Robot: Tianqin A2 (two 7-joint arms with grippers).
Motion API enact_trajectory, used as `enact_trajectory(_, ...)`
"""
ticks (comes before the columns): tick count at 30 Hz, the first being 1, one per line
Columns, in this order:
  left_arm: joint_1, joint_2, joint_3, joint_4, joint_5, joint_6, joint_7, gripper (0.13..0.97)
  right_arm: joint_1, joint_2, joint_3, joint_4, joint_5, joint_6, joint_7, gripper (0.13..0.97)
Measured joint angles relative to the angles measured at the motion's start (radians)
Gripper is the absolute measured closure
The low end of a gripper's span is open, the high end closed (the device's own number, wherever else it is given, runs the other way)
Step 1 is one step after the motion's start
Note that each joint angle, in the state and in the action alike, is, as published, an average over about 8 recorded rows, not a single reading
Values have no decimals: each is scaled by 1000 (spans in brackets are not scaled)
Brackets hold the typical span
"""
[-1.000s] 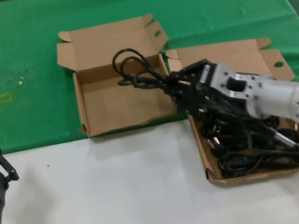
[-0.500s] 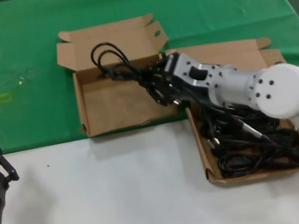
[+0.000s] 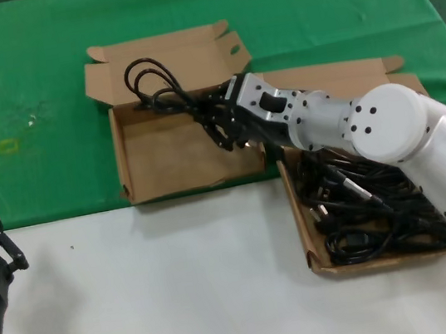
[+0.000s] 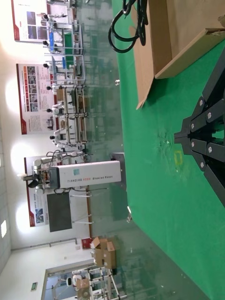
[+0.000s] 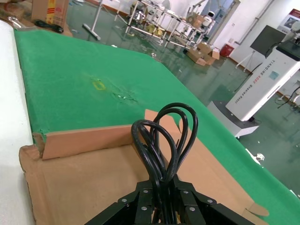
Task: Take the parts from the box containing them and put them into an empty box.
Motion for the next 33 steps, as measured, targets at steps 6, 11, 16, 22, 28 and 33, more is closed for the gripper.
enact_trajectory(6, 0, 0, 0, 0, 0, 0, 0, 953, 1, -6, -4, -10, 7, 0, -11, 880)
enact_trajectory(11, 0, 0, 0, 0, 0, 0, 0, 953, 3, -8, -5, -18, 7, 1, -15, 878)
enact_trajectory(16, 0, 0, 0, 0, 0, 0, 0, 953, 5, -9, -5, -24, 4, 4, -15, 840)
enact_trajectory(22, 0, 0, 0, 0, 0, 0, 0, 953, 5, -11, -4, -26, -5, 8, -8, 785)
enact_trajectory(28, 0, 0, 0, 0, 0, 0, 0, 953, 2, -10, 2, -11, -18, 10, 11, 676)
enact_trajectory(33, 0, 0, 0, 0, 0, 0, 0, 953, -3, -9, 6, 1, -25, 8, 23, 579)
